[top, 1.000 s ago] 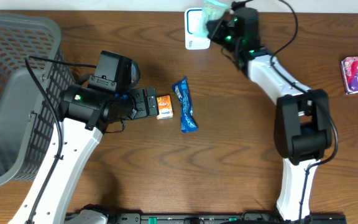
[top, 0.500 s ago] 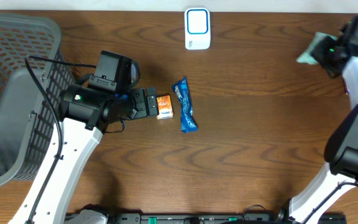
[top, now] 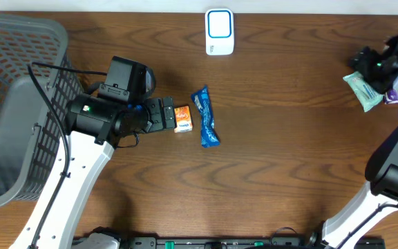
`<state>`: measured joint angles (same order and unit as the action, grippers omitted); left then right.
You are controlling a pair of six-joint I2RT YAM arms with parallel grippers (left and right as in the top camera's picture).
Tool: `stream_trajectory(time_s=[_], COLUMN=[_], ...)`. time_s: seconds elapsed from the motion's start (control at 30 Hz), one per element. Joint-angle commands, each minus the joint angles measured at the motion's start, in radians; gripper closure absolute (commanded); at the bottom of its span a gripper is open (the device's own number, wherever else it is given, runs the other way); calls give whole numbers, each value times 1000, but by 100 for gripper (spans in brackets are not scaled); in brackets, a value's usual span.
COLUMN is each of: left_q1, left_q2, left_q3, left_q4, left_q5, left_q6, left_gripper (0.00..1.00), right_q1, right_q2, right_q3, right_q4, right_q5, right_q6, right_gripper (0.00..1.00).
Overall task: Scan the item barcode
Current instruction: 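Carry the green pack right and drop it beside the purple pack, then reach the right gripper to the blue Oreo packet and grasp it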
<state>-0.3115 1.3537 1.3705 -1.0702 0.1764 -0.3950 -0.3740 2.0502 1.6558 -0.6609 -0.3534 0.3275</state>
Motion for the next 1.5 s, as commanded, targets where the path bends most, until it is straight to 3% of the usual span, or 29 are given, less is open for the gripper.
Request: stream_trajectory(time_s=[0.0,0.17,0.27,0.47,0.57,0.67,1.07,1.47], left_q1=[3,3,3,3,3,3,3,3], left_q2=[-2,-2,-2,-2,-2,-2,-2,-2], left_q3=[6,6,6,6,6,6,6,6], left_q4=[-3,-3,-3,-3,-3,-3,-3,-3], left_q5=[-13,-13,-13,-13,-13,-13,-13,-13], left_q6=[2,2,2,2,2,2,2,2], left_gripper=[2,2,2,2,2,2,2,2], right_q1=[101,249,360,544,618,694,859,814], right_q2=[-19,-19,-19,-19,-19,-19,-19,-19], right_q3=[13,12,12,12,7,-33,-285,-336], right_q4=[-74,-245,-332,-324,-340,-323,12,120], right_q5=[-277,-282,-282,-236,-138,-97,-97,-52], right_q6=[-10,-11,-10,-10,-10,-10,173,127], right_gripper=[21,16,8,10,4,4,29,43])
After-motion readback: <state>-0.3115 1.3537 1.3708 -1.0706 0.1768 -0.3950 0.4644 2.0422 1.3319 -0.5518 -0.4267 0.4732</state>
